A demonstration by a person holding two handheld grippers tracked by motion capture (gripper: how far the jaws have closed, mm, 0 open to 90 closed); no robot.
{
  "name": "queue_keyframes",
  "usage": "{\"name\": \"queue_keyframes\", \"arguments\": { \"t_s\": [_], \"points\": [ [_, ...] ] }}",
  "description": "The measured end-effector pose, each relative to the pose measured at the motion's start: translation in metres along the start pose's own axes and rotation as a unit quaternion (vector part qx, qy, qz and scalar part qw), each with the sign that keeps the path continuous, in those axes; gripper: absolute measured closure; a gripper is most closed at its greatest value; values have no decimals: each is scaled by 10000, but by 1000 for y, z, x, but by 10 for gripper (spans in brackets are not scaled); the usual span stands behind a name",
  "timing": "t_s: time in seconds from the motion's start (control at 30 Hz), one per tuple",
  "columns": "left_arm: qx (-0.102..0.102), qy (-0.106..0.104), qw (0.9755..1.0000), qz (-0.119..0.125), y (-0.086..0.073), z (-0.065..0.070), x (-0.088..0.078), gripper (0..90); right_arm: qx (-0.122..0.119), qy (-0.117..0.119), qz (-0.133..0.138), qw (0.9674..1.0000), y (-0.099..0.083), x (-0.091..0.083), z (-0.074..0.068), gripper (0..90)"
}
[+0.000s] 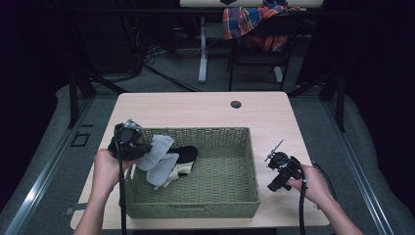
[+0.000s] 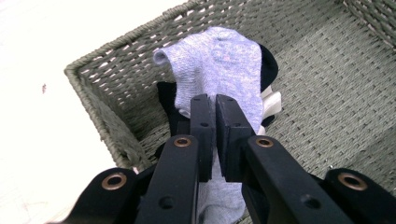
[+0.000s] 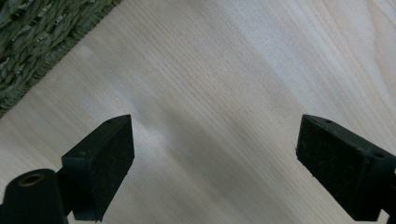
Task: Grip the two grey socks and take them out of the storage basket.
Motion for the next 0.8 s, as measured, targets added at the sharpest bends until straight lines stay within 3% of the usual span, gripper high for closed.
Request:
{"name": "queue_keyframes", "arguments": {
  "t_s": [0.47, 0.8],
  "points": [
    [-215, 156, 9992, 284, -1, -17, -27, 867, -23, 34, -54, 10000, 0, 0, 0, 110],
    [-453, 344, 9973, 468, -8, -36, -46, 867, -27, 33, -47, 10000, 0, 0, 0, 110]
  ]
}}
Point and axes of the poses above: each handheld gripper's, and its own axes: x roughly forward along the jaws, y roughly out of its top, z roughly to its right, the point moved 6 cm from there along x, roughly forward along the jaws
